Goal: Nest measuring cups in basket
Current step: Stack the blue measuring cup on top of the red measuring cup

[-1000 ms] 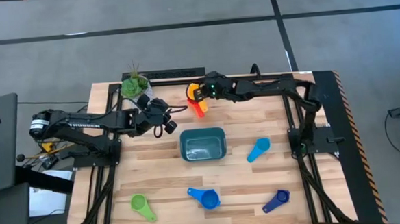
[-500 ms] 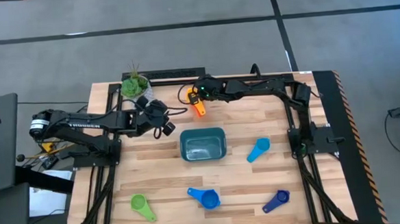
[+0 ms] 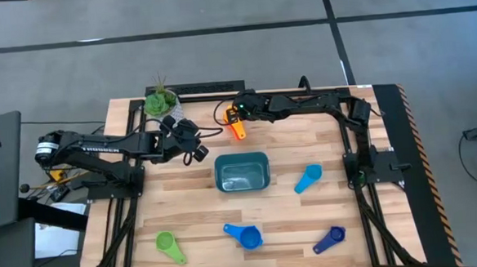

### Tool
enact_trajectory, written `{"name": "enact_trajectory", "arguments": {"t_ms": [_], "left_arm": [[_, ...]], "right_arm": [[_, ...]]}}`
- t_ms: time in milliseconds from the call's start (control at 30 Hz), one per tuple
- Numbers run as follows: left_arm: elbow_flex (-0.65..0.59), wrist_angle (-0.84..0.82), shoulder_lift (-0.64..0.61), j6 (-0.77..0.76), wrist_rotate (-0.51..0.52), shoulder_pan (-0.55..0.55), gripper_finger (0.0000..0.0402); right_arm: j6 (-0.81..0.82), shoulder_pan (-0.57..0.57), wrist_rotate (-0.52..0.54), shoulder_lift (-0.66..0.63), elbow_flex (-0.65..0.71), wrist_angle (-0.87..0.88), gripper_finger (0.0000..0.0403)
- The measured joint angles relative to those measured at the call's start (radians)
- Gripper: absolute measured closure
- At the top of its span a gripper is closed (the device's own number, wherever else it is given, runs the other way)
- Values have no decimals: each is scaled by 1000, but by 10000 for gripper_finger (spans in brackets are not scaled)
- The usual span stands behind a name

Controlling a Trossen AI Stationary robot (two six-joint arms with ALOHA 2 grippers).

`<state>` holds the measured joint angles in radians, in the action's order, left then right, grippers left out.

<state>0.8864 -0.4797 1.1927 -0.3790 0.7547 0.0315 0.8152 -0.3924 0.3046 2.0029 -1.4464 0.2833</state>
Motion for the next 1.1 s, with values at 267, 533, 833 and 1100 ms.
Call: {"name": "enact_trajectory", "arguments": {"t_ms": [267,533,833,1100], "left_arm": [[0,0,0,0,-9,0,273],[0,1,0,0,-9,0,273],[0,-2,0,11,-32,-6,273],[0,-25,0,1,-36,-48,273]], "right_arm": [[-18,-4,13,0,0,-1,319],[-65,-3,12,0,0,0,297],[-138,6,12,0,1,-14,294],[-294,55,13,-11,1,-36,294]]}}
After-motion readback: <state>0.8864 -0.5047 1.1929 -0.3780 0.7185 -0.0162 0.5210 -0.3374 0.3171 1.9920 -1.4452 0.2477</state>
